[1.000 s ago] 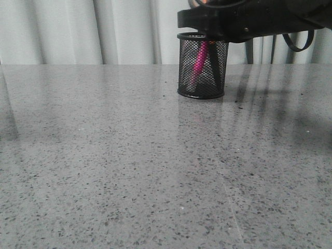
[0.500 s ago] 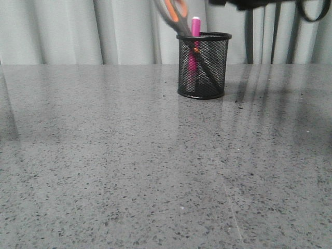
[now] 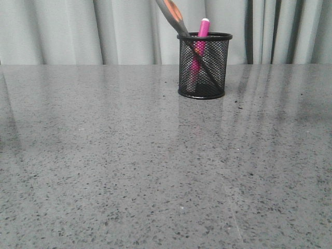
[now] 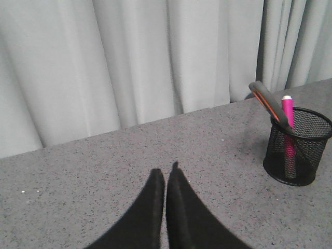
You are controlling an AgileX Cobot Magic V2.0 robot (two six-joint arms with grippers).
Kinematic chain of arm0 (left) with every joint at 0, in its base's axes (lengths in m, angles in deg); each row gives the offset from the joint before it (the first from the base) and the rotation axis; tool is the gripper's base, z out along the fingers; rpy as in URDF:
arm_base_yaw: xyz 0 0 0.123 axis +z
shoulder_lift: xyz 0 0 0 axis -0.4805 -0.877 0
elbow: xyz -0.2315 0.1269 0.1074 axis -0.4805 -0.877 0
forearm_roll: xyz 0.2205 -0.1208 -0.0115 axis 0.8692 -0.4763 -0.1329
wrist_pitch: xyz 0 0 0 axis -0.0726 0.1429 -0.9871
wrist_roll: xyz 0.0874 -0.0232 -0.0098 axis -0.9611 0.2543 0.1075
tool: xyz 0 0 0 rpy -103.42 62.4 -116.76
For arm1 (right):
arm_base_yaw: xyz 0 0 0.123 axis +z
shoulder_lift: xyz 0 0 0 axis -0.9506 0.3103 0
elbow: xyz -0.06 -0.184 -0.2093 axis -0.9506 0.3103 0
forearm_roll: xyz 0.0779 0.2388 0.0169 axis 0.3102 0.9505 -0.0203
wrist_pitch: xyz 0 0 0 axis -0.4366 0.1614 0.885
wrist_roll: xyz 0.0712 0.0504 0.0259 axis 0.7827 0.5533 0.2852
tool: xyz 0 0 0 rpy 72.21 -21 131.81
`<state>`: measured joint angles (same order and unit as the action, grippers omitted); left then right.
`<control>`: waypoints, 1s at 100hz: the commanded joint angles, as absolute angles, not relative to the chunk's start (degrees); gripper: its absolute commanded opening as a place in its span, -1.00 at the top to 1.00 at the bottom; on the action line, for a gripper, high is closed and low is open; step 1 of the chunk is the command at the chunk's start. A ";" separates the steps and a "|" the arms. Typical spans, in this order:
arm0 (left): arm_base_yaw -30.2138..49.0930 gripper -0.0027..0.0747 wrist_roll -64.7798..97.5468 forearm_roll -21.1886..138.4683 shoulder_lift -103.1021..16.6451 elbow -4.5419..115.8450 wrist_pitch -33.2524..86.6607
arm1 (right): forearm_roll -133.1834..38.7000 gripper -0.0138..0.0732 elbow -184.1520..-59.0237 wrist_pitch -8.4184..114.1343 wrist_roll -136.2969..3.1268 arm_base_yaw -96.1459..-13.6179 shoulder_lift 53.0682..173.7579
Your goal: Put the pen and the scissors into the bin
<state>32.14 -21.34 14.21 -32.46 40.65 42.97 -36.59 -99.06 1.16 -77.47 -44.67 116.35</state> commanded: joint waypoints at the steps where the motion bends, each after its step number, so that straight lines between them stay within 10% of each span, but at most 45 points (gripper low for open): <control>1: 32.30 0.98 -21.73 11.76 -28.00 39.35 38.93 | -38.07 0.86 -96.28 -2.85 -78.26 -44.95 109.97; 60: 32.30 0.98 -27.17 2.06 17.00 7.78 25.14 | -29.73 0.86 -64.37 5.22 -78.26 -44.95 73.16; 100: 32.30 0.98 -27.17 -1.82 14.74 6.43 29.74 | -26.77 0.86 -64.23 8.40 -78.26 -44.95 70.13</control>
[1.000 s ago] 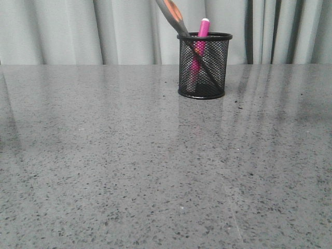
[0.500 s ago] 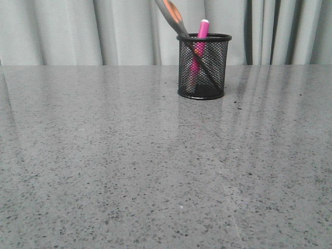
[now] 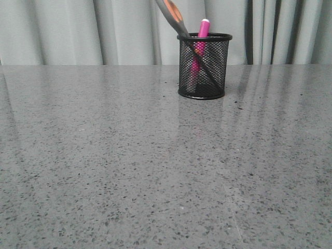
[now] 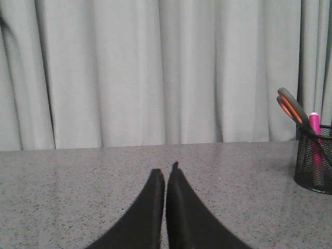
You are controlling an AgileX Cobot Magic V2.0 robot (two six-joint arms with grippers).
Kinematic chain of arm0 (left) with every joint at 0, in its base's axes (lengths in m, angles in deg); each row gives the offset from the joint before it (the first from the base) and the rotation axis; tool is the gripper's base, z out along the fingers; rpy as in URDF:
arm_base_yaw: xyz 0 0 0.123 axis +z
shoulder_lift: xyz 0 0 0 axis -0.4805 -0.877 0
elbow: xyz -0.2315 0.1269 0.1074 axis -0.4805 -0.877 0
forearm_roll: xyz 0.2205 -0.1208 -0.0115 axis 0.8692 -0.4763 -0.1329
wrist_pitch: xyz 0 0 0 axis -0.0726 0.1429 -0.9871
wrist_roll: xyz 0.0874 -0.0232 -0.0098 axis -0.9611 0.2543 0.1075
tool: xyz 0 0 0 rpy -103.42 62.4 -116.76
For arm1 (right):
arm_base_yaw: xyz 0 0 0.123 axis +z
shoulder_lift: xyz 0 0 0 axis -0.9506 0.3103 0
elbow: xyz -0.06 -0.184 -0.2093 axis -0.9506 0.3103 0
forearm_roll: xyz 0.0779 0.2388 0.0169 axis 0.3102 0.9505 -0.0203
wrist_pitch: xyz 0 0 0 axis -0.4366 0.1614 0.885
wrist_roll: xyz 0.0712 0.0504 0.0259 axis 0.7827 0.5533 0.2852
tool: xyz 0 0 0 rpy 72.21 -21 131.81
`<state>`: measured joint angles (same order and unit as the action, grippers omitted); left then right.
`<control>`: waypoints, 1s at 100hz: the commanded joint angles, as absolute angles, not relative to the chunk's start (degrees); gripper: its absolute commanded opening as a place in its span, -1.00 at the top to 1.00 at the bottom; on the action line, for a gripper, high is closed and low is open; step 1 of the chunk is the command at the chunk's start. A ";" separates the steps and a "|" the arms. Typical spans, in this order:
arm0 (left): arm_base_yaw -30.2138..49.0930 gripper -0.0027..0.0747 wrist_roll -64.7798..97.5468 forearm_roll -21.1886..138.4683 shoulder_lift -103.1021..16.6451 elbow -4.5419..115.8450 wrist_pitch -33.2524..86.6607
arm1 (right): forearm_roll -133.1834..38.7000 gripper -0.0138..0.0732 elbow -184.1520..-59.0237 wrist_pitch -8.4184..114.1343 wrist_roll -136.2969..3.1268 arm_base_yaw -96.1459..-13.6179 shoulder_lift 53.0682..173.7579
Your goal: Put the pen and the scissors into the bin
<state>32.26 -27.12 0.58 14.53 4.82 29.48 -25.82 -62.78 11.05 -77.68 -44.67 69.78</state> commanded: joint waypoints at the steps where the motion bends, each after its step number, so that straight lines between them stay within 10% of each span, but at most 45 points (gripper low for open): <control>1: 32.30 0.98 -27.17 -1.82 14.74 6.43 29.74 | -26.77 0.86 -64.23 8.40 -78.26 -44.95 70.13; 100: 32.30 0.98 -18.29 5.32 14.74 6.43 24.76 | -26.77 0.86 -64.23 8.40 -78.26 -44.95 70.13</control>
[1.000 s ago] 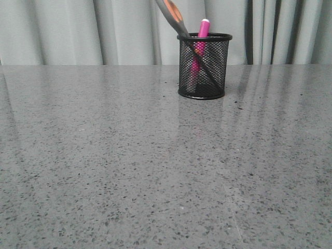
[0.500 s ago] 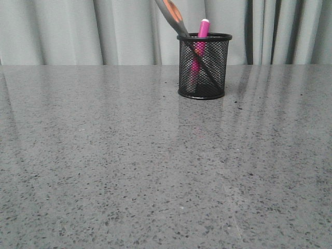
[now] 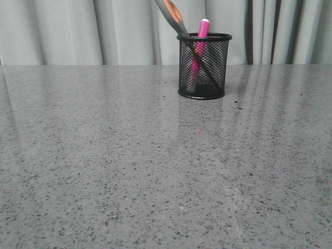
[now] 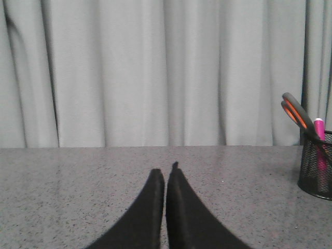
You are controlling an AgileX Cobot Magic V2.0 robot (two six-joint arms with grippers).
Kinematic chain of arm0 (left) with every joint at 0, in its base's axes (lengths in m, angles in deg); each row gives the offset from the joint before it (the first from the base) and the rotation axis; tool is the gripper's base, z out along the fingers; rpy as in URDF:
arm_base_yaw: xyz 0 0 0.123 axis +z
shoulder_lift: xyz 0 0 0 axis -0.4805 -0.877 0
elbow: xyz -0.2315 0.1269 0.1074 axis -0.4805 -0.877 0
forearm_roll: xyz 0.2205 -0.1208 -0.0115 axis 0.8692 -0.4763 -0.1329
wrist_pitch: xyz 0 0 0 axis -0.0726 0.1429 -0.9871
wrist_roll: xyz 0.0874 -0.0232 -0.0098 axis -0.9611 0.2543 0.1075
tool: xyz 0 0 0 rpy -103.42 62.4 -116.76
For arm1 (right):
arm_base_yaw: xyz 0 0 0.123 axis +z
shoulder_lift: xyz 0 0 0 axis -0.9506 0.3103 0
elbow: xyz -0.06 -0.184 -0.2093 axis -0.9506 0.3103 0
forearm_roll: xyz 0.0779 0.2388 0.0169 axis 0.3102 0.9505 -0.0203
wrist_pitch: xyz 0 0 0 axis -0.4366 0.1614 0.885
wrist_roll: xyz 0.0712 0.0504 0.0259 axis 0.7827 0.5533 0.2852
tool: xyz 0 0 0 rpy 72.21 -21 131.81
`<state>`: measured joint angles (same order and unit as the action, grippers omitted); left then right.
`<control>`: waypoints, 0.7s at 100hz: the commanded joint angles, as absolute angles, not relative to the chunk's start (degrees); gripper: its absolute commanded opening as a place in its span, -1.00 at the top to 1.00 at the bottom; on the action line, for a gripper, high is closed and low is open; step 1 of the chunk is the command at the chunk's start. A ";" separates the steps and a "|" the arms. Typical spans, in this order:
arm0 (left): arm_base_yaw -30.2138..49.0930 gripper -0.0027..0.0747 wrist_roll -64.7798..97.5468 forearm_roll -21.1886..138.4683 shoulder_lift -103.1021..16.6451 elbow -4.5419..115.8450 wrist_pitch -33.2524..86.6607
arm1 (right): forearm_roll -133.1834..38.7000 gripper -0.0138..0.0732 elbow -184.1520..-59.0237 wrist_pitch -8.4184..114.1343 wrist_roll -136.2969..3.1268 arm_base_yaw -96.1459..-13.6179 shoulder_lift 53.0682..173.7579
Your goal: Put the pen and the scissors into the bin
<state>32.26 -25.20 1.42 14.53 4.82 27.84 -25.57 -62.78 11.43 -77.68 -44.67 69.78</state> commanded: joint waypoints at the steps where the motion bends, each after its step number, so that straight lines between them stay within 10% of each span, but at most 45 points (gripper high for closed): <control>1: 32.30 0.98 -17.13 6.47 14.74 6.43 24.76 | -26.77 0.86 -64.23 8.40 -78.26 -44.95 70.13; 26: 32.18 0.98 37.68 64.37 14.74 6.43 17.37 | -26.77 0.86 -64.23 8.40 -78.26 -44.95 70.13; 70: 26.26 0.98 52.24 82.89 14.74 -2.21 10.86 | -26.77 0.86 -64.23 8.40 -78.26 -44.95 70.13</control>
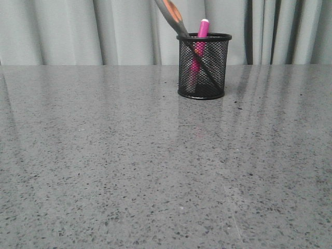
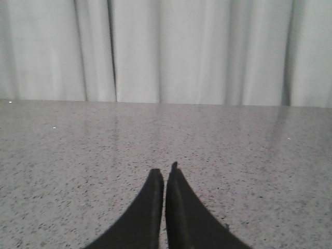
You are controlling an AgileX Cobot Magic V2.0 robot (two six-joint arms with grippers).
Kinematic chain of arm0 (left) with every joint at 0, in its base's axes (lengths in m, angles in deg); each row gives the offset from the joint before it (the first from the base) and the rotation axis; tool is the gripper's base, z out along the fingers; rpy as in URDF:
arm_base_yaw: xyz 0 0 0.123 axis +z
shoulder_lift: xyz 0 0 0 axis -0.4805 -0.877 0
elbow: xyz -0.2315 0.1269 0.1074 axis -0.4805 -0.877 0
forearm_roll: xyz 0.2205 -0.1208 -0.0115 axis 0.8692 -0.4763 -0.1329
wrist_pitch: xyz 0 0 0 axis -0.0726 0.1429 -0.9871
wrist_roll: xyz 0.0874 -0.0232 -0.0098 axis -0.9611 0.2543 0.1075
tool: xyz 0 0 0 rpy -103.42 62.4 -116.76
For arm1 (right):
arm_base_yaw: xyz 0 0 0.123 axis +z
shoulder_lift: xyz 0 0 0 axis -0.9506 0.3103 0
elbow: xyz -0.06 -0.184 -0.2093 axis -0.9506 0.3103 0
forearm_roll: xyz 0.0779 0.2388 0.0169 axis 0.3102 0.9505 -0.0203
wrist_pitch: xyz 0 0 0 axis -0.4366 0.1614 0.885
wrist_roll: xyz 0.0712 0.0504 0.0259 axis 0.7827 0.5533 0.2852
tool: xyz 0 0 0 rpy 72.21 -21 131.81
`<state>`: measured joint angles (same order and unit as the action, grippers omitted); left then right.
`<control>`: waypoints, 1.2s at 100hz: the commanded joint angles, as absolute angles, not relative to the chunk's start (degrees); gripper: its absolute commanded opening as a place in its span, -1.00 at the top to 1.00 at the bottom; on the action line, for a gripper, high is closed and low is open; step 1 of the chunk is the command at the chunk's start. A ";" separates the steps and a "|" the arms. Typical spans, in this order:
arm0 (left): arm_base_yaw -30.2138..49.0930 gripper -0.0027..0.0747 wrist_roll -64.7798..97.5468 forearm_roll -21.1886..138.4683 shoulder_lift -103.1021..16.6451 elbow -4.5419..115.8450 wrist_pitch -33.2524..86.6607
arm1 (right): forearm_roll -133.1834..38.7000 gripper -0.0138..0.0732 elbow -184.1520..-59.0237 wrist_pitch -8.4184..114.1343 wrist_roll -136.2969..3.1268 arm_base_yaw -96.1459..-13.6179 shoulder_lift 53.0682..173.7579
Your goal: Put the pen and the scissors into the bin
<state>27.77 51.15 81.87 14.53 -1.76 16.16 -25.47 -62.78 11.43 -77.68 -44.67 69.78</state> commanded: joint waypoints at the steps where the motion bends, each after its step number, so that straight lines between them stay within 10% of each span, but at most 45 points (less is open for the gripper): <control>1: 26.26 0.98 52.24 82.89 14.74 -2.21 10.86 | -26.77 0.86 -64.23 8.40 -78.26 -44.95 70.13; 120: 26.36 0.98 52.24 83.32 16.43 -4.33 13.21 | -26.77 0.86 -64.23 8.66 -78.26 -44.95 70.24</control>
